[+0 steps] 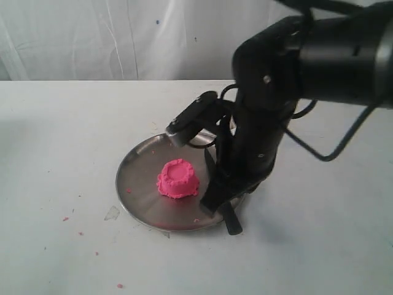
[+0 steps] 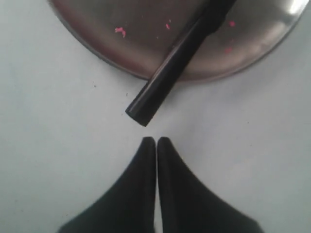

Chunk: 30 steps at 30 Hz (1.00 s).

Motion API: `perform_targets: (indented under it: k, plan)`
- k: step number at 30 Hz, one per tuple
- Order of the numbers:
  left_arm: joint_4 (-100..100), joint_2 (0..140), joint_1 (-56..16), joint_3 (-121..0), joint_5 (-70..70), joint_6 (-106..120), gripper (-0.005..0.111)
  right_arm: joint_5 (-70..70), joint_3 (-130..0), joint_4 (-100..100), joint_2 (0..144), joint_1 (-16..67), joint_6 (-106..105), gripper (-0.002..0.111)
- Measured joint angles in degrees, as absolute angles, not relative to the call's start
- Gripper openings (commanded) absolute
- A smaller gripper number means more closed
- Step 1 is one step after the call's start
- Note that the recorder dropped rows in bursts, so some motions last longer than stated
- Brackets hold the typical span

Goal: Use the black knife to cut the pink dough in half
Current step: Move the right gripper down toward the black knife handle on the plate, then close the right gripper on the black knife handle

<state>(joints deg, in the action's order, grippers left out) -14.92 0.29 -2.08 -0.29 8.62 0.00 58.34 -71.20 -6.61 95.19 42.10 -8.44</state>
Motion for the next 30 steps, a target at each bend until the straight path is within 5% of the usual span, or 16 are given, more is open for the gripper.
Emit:
perform_targets:
  k: [7, 30]
  plan:
    - [-14.92, 0.29, -2.08, -0.29, 8.62, 0.0, 0.0, 55.64, -72.35, -14.97, 102.15, 46.39, -6.53, 0.049]
    - [-14.92, 0.29, -2.08, -0.29, 8.62, 0.0, 0.0, 48.35, -72.44, -22.64, 112.31, 45.77, 16.32, 0.049]
